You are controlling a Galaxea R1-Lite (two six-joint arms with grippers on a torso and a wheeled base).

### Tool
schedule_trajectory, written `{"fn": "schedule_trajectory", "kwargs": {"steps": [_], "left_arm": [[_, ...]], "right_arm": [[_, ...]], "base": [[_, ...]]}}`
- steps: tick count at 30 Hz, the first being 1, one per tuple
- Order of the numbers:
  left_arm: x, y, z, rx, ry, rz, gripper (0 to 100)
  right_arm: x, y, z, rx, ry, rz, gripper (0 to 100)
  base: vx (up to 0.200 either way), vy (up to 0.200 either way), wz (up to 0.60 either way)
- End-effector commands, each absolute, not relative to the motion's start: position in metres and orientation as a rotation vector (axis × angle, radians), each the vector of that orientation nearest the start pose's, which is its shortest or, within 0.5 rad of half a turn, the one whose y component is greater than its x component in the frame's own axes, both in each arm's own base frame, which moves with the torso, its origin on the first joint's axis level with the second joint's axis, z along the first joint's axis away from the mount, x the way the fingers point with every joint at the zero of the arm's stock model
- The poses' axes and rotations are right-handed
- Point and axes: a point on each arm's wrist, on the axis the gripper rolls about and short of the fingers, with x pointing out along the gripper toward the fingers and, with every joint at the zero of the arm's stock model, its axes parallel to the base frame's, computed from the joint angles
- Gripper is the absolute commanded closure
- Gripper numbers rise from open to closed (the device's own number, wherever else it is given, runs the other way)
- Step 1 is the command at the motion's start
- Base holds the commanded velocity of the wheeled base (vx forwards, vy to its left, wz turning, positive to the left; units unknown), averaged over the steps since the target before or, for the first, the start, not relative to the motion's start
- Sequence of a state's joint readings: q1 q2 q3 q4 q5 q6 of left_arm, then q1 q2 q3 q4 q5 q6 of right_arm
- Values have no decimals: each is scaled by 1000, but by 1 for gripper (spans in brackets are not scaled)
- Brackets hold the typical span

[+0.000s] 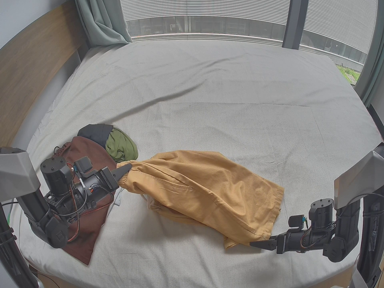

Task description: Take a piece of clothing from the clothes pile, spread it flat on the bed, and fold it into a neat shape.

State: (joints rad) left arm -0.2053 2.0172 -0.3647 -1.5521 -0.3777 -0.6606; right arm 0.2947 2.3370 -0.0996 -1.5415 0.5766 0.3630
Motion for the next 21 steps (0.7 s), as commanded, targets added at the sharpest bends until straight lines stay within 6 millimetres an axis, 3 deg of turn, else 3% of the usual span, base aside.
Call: {"fn": "schedule_trajectory", "kwargs": {"steps": [1, 12, 13, 21], "left_arm": [[284, -68, 79, -650, 296, -527, 100], [283, -68, 77, -651, 301, -526, 100], [283, -68, 77, -651, 301, -526, 100], [285, -67, 73, -652, 313, -518, 100]], "right_arm": [[222, 82, -28, 421, 843, 707, 0], [222, 84, -21, 413, 811, 728, 0], [222, 84, -21, 413, 813, 727, 100], [224, 82, -22, 414, 807, 719, 100]], "base": [[0, 0, 0], [0, 0, 0], [0, 0, 0], [0, 0, 0]]}}
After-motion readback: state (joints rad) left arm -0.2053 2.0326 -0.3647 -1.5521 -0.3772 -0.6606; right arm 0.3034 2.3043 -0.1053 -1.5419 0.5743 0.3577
